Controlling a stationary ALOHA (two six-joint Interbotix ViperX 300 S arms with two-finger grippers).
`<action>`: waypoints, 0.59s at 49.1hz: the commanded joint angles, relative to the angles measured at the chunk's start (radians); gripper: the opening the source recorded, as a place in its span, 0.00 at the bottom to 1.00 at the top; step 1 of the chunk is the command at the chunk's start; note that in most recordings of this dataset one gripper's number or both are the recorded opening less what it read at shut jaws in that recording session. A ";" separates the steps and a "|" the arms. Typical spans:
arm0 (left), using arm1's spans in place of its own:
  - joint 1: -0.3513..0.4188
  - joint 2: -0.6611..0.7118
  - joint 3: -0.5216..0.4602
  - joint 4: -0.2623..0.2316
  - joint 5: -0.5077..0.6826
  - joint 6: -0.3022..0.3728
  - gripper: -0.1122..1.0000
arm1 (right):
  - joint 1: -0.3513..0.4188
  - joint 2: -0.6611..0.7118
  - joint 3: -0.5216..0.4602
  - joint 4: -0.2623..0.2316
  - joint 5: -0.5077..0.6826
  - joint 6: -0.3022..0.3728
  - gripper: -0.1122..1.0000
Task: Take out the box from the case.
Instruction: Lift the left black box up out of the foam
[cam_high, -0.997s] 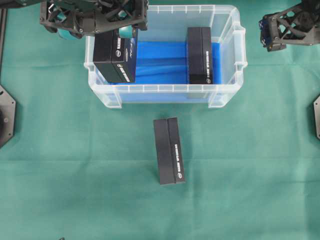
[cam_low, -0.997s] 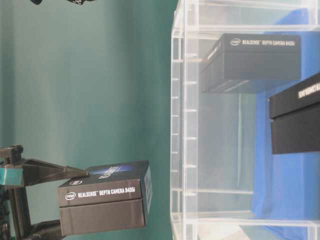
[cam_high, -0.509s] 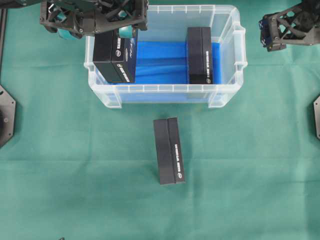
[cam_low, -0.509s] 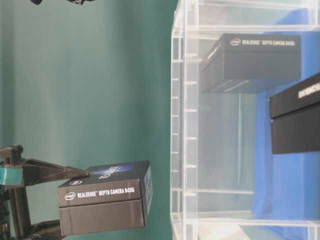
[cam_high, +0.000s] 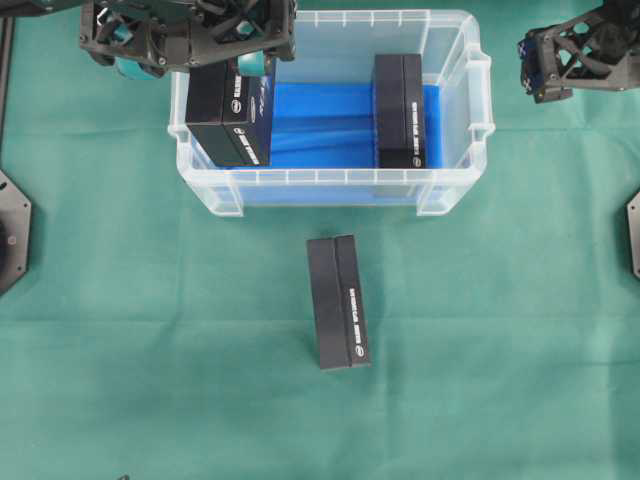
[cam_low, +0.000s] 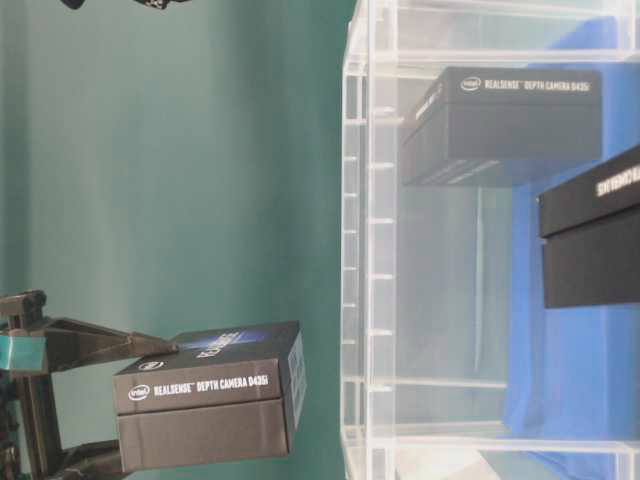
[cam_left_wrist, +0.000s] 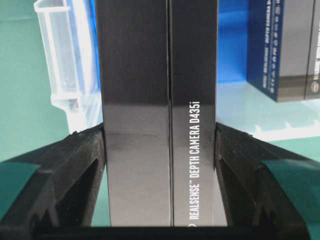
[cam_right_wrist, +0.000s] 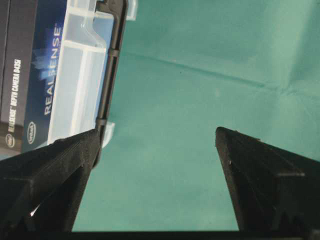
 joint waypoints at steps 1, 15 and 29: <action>0.000 -0.029 -0.026 0.006 -0.005 -0.002 0.64 | 0.002 -0.009 -0.009 -0.002 -0.003 -0.002 0.94; -0.002 -0.029 -0.026 0.006 -0.005 -0.002 0.64 | 0.002 -0.011 -0.009 -0.002 -0.003 -0.002 0.94; 0.000 -0.029 -0.025 0.014 -0.005 -0.002 0.64 | 0.003 -0.011 -0.009 -0.002 -0.003 0.000 0.94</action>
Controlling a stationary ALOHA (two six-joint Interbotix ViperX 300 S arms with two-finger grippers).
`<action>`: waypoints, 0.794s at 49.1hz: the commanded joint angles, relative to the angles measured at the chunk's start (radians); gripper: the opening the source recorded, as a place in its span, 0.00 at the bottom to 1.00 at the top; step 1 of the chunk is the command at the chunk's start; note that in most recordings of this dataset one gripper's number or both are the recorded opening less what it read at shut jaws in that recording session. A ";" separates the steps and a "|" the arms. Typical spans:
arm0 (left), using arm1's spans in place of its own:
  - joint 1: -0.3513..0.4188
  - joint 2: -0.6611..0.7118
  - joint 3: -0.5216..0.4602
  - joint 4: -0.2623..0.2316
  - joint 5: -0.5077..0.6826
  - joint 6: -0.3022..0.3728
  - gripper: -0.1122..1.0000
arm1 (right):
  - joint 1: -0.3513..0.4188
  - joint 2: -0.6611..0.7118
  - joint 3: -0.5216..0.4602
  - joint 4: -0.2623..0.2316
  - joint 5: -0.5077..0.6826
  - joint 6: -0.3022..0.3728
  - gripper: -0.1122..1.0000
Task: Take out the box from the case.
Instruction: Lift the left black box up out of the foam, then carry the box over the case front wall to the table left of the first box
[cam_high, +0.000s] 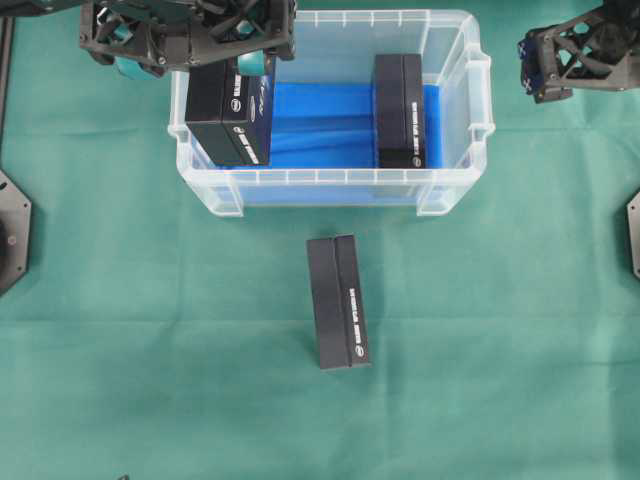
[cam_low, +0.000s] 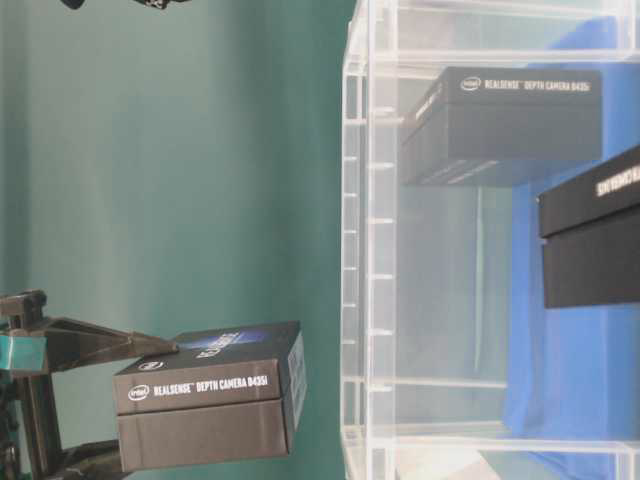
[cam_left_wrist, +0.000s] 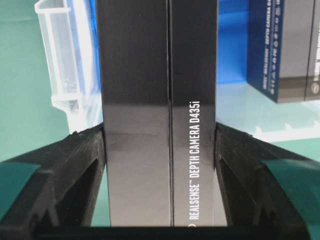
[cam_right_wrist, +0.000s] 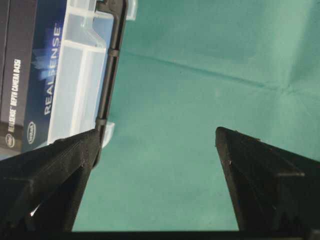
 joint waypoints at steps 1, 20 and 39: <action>0.000 -0.029 -0.023 0.011 -0.005 -0.002 0.64 | 0.005 -0.011 -0.009 -0.003 -0.002 0.000 0.94; -0.041 -0.031 -0.018 0.028 -0.003 -0.021 0.64 | 0.003 -0.011 -0.009 -0.003 -0.003 -0.002 0.94; -0.198 -0.035 0.003 0.060 0.054 -0.172 0.64 | 0.003 -0.012 -0.008 -0.003 -0.002 -0.003 0.94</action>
